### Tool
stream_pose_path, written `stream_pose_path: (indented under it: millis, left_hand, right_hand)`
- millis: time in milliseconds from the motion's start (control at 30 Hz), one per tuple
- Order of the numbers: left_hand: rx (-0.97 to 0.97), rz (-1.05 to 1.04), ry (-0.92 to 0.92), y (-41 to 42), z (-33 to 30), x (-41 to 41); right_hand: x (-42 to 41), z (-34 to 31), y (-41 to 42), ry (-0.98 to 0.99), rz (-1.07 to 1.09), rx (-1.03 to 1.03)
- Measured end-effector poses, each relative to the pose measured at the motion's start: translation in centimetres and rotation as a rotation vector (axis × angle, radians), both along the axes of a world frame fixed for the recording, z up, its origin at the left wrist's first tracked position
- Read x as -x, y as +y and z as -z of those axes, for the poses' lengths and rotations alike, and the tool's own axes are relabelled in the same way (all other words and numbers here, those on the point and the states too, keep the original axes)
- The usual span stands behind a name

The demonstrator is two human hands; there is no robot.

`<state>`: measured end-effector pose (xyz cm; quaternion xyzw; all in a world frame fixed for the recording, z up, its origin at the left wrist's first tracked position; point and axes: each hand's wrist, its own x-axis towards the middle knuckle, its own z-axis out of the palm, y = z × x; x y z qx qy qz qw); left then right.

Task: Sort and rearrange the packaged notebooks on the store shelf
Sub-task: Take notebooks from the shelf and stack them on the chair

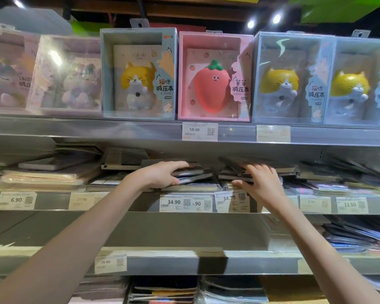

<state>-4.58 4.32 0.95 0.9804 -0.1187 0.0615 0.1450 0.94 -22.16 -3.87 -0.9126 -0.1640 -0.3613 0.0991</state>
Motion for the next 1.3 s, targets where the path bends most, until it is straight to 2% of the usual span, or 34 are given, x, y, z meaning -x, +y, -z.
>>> stream_pose_path:
  millis: [133,233,367,500,700,800,1033,1300]
  left_hand:
    - [-0.082,-0.038,-0.098,0.8,1.0,-0.5]
    - [-0.069,-0.026,-0.166,1.1,1.3,-0.7]
    - [-0.151,0.026,-0.132,1.2,1.1,-0.5]
    - [-0.218,0.091,-0.173,1.7,0.6,0.8]
    - [-0.163,0.128,-0.354,2.9,1.5,3.7]
    - [-0.176,0.053,-0.471,2.5,2.8,3.6]
    - [-0.196,0.043,-0.803,1.7,4.4,2.6]
    - [-0.336,0.127,-0.925,2.3,4.0,2.8]
  right_hand:
    - [-0.1,-0.2,0.3,-0.031,0.001,-0.071]
    - [-0.2,-0.3,0.5,-0.063,-0.024,-0.141]
    - [-0.5,0.0,0.0,-0.129,-0.031,-0.116]
    - [-0.1,0.3,0.1,-0.243,-0.145,-0.104]
    - [1.8,0.9,2.1,-0.36,-0.324,-0.111]
    - [1.8,0.9,1.4,-0.331,-0.302,-0.081]
    - [1.3,0.7,-0.8,-0.332,-0.187,0.011]
    - [1.9,0.3,-0.5,-0.353,-0.175,-0.013]
